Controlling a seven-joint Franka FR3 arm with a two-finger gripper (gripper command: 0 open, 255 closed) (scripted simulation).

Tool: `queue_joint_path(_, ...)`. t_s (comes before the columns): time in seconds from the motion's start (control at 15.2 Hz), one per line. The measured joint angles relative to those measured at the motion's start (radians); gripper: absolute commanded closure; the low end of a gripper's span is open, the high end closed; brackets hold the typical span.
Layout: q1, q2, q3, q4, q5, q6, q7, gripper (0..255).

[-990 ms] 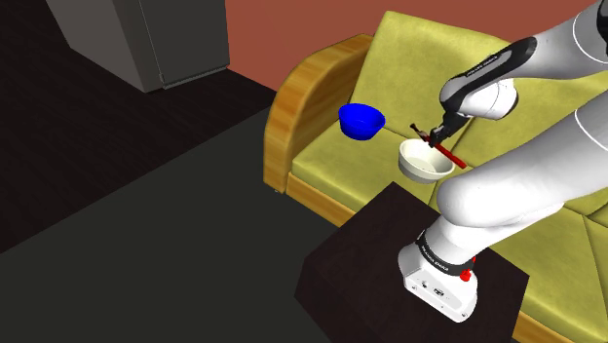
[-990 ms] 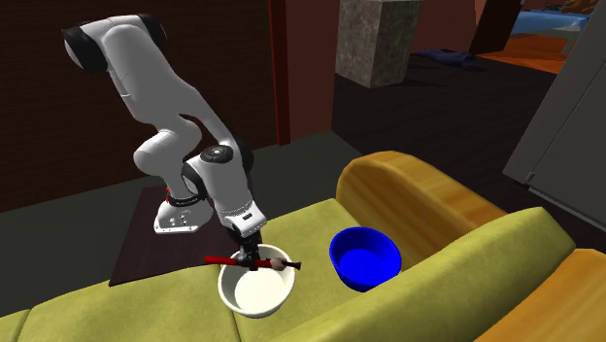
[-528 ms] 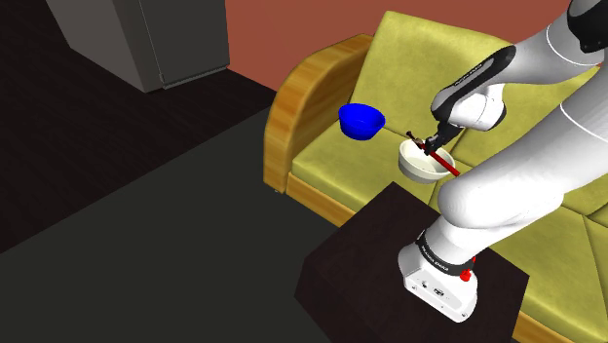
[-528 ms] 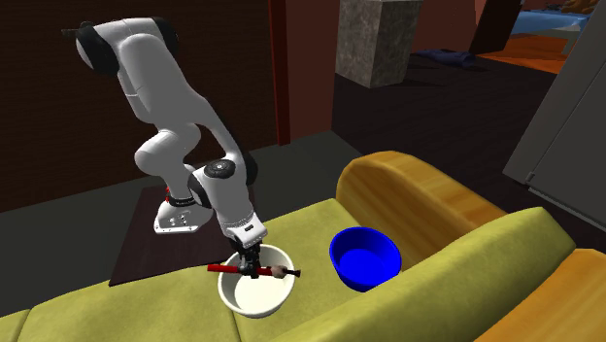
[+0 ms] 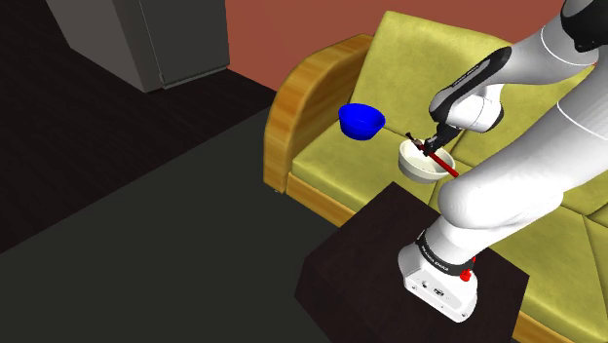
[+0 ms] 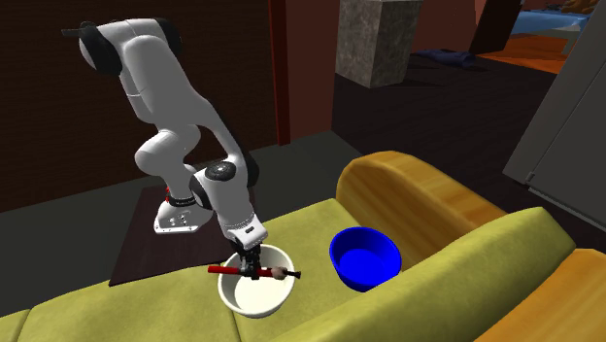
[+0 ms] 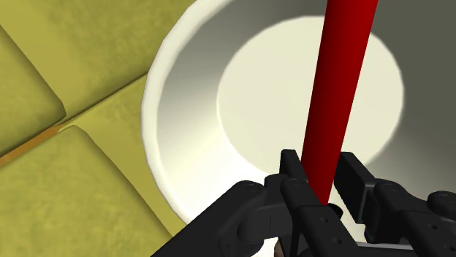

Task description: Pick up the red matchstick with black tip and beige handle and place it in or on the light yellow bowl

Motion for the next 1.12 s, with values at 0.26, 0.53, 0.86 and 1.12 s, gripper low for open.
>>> queue_joint_path(0.26, 0.0, 0.0, 0.0, 0.0, 0.0, 0.0, 0.0, 0)
queue_joint_path(0.53, -0.021, -0.055, 0.008, -0.001, -0.062, -0.047, 0.043, 0)
queue_joint_path(0.86, -0.072, -0.177, 0.047, -0.002, -0.168, -0.16, 0.12, 0)
queue_joint_path(1.12, -0.074, -0.18, 0.048, 0.0, -0.171, -0.165, 0.122, 0)
